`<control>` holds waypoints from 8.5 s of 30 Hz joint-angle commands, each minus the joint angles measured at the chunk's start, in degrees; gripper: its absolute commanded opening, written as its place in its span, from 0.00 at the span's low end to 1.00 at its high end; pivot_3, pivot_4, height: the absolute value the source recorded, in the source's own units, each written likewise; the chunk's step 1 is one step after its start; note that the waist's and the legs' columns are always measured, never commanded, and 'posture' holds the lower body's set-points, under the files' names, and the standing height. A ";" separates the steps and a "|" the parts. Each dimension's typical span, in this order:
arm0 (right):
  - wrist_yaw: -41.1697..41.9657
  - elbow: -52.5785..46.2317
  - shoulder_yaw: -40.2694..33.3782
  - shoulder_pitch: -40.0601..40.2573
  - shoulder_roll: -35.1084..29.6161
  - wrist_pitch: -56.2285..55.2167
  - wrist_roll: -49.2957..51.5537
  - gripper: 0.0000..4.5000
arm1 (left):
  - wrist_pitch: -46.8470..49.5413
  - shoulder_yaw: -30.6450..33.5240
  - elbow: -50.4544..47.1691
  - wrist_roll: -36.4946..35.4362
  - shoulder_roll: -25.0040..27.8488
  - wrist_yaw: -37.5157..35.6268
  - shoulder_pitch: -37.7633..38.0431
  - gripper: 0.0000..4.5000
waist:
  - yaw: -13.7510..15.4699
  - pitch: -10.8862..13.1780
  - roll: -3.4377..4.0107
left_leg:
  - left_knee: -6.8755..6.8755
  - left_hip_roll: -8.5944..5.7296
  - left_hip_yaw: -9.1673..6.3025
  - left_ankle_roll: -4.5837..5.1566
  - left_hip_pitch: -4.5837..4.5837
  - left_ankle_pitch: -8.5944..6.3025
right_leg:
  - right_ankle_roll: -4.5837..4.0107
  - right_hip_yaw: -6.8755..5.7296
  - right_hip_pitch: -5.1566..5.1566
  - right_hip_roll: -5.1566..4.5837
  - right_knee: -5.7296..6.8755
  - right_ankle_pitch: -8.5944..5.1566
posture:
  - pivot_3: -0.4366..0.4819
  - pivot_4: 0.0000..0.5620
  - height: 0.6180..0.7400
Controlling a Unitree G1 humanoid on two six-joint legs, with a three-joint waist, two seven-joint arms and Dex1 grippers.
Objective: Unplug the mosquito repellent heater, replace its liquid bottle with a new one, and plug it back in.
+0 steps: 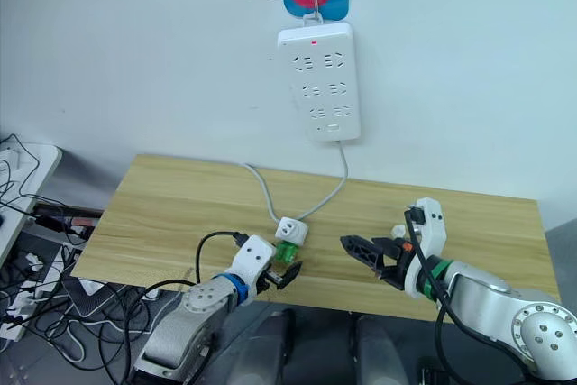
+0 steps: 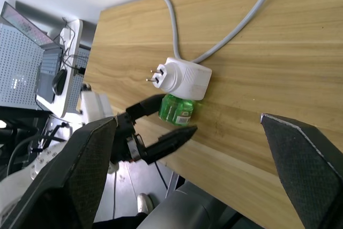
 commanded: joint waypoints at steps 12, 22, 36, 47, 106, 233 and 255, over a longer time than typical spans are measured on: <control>-1.29 -1.81 0.44 -1.04 1.18 -1.93 0.59 1.00 | -5.17 -1.05 1.76 4.74 -2.85 2.31 0.55 0.59 | -0.13 0.00 0.00 | 0.00 0.00 0.00 0.00 0.00 0.00 | 0.00 0.00 0.00 0.00 0.00 0.00 | 0.63 0.54 1.00; 2.67 -3.18 -3.03 1.91 2.72 -4.61 -4.13 1.00 | -7.51 4.84 -3.42 -9.36 -2.69 -10.88 -1.66 0.51 | -0.09 -0.01 0.00 | 0.02 0.00 -0.01 0.00 -0.01 0.00 | -0.01 -0.05 0.01 0.00 0.01 0.00 | 0.64 0.51 1.00; 5.48 -12.46 -5.56 10.86 6.59 -11.38 -6.58 1.00 | 42.53 21.97 2.44 -67.84 7.18 -25.33 -19.03 0.51 | -1.64 -0.15 0.07 | 0.11 -0.05 0.02 -0.02 0.05 0.02 | 0.01 -0.20 0.06 0.29 0.10 0.00 | 0.60 0.49 1.00; 2.57 -10.77 -1.49 6.14 9.78 -14.42 4.47 1.00 | 52.71 19.64 8.17 -73.94 10.34 -29.46 -27.26 0.51 | -2.26 -0.16 0.08 | 0.10 -0.01 0.02 -0.03 0.08 0.02 | -0.07 -0.17 0.04 0.28 0.18 0.04 | 0.58 0.51 1.00; 0.37 -7.49 7.07 -5.66 15.18 -15.23 3.97 0.68 | 56.25 17.98 7.24 -72.22 9.92 -31.22 -26.62 0.86 | -3.08 -0.17 0.08 | 0.10 -0.02 -0.05 -0.03 0.07 0.02 | -0.30 -0.13 0.02 0.15 0.20 0.18 | 0.60 0.49 1.00; 8.20 -14.37 6.41 -24.77 37.14 13.78 -73.27 0.68 | -23.18 20.22 51.64 -14.97 1.17 -57.50 -57.56 0.29 | -3.48 -1.23 -0.39 | 0.15 -0.11 0.00 -0.21 0.02 0.15 | -0.34 -0.34 -0.15 0.26 0.52 0.22 | 0.60 0.40 1.00; 10.75 -13.52 6.60 -24.27 38.94 14.13 -75.58 0.68 | -23.67 20.06 51.94 -14.71 1.29 -57.07 -57.78 0.29 | -3.45 -1.23 -0.39 | 0.16 -0.11 0.00 -0.21 0.02 0.15 | -0.34 -0.34 -0.17 0.26 0.59 0.22 | 0.61 0.42 1.00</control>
